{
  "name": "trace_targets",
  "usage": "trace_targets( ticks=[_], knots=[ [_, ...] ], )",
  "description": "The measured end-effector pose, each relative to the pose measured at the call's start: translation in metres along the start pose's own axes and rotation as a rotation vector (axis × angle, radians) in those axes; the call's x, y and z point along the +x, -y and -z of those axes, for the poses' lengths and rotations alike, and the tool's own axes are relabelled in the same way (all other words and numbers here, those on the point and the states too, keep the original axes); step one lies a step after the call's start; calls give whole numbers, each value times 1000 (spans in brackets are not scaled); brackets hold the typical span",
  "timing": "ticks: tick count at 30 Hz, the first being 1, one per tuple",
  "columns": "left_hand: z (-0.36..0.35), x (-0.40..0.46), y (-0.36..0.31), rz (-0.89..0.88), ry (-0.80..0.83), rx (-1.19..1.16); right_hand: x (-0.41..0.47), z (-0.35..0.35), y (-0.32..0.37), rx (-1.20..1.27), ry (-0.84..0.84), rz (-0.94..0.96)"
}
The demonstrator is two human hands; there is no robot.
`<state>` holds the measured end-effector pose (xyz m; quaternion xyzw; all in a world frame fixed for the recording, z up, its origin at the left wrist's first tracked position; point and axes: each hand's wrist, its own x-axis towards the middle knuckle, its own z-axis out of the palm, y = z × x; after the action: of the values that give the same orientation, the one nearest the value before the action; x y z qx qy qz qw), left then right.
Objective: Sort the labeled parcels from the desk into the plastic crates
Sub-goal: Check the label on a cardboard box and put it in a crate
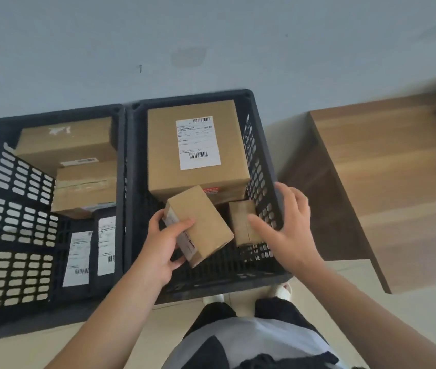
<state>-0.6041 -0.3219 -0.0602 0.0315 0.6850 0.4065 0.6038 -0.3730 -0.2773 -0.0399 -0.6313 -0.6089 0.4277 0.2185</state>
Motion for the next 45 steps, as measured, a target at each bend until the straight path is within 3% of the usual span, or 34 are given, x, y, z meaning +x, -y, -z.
trace_targets(
  ticks=[2,5,7,10,17,21,25,31,45],
  knots=[
    [-8,24,7,63,-10,114,19,7,-16,-106,-106,-121],
    [-26,57,14,157,18,255,34,-4,-35,-276,-33,-263],
    [-33,80,18,160,28,365,29,-18,-43,-370,27,-244],
    [-38,111,23,189,55,451,25,-27,-48,-428,-38,-192],
    [-46,162,44,242,164,318,30,-30,-46,-471,-62,-175],
    [-48,172,53,273,100,208,30,-29,-46,-482,-53,-178],
    [-55,176,67,340,97,206,31,-29,-44,-491,-56,-182],
    [-59,177,82,228,24,305,30,-30,-44,-510,-65,-176],
    [-58,177,79,227,62,337,31,-32,-44,-521,-77,-181]
  ],
)
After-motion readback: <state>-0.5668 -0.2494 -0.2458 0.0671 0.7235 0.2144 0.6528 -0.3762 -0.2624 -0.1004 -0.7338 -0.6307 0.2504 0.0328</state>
